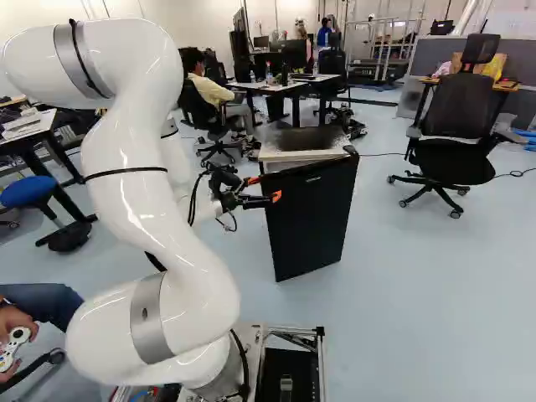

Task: Grab a drink from the fridge

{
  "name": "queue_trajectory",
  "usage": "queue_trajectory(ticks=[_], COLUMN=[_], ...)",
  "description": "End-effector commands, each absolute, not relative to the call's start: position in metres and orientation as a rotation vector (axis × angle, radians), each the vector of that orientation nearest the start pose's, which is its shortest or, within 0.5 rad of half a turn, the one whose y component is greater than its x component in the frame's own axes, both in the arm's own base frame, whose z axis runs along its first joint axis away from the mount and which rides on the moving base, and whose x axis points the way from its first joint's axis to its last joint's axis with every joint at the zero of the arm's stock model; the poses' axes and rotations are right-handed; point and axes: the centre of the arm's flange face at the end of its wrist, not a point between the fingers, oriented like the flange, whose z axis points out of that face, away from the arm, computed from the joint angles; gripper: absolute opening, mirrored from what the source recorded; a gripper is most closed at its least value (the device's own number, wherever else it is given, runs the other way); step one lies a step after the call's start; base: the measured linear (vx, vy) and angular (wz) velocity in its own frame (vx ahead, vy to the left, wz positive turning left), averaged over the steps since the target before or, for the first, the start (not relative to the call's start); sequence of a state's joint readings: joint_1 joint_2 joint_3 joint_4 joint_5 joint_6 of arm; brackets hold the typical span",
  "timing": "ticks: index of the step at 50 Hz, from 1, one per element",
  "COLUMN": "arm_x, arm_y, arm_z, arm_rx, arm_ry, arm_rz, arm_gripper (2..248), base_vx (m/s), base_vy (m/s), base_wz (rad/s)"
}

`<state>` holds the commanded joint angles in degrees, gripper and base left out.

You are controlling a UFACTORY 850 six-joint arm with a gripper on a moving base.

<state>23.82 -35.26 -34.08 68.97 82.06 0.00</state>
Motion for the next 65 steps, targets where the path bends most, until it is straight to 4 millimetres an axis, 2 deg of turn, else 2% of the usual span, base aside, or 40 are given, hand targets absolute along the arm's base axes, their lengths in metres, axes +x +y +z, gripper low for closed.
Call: queue_trajectory(ticks=[18, 38, 65], arm_x=[0.397, 0.410, 0.403], arm_y=[0.082, 0.081, 0.069], arm_z=[0.240, 0.239, 0.239], arm_rx=[1.871, 1.822, 1.750], arm_ry=[-0.808, -0.872, -0.948], arm_rz=[1.606, 1.590, 1.524], arm_gripper=[247, 247, 247], base_vx=[0.000, 0.000, 0.000], base_vy=[0.000, 0.000, 0.000], base_wz=[0.000, 0.000, 0.000])
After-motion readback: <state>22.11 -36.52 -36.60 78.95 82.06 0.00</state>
